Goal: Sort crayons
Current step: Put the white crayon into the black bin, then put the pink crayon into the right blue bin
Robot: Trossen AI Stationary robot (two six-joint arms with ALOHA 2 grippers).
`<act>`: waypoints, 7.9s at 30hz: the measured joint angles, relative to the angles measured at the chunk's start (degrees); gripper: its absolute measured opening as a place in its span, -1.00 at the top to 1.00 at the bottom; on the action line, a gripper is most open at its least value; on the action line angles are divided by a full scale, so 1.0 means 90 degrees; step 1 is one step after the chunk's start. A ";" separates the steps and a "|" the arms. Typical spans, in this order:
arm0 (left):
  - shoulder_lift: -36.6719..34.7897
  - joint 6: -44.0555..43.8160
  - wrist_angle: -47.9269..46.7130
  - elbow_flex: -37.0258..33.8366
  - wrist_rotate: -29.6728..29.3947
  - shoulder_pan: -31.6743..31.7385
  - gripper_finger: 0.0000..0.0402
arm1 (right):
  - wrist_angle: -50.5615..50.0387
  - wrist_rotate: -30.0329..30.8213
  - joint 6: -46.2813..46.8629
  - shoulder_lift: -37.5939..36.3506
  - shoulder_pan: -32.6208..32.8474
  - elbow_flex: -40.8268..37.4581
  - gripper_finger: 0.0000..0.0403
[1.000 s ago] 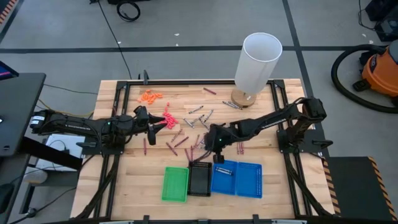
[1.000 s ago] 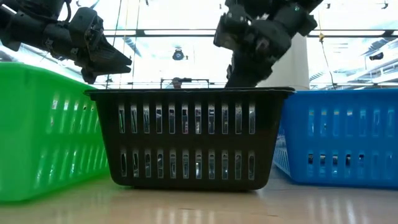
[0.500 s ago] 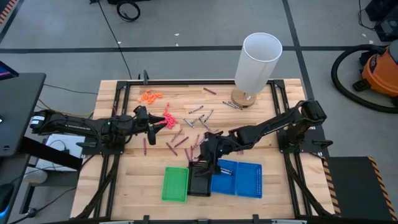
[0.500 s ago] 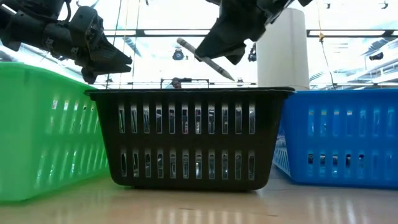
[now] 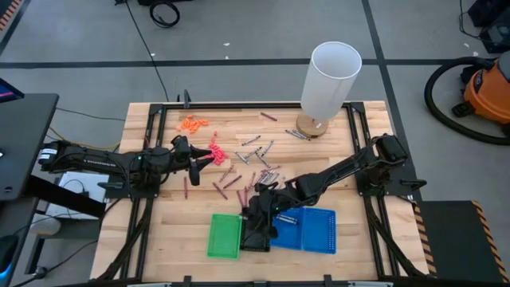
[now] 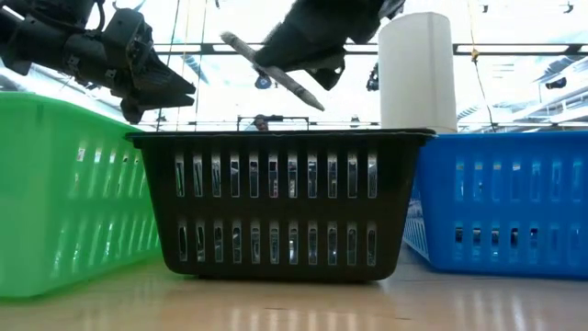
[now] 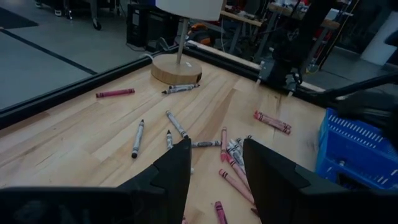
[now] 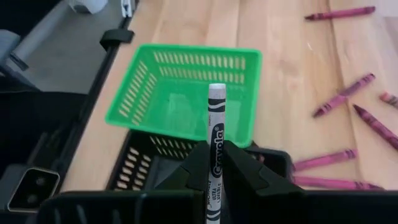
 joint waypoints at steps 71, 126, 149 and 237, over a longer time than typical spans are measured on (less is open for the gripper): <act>0.0000 -0.0002 -0.0015 0.0000 0.0001 0.0000 0.22 | -0.1418 -0.0527 0.0485 0.0643 -0.0454 0.0321 0.48; 0.0000 0.0000 -0.0049 0.0000 -0.0001 0.0000 0.22 | -0.1530 0.2108 0.0165 -0.2898 -0.2369 -0.3209 0.48; -0.0001 0.0024 -0.0052 0.0000 0.0000 0.0000 0.22 | -0.0626 0.1586 -0.0199 -0.2890 -0.3096 -0.3482 0.49; -0.0002 0.0024 -0.0044 -0.0002 -0.0003 0.0005 0.22 | -0.0132 0.0450 -0.2340 -0.0833 -0.2944 -0.2667 0.49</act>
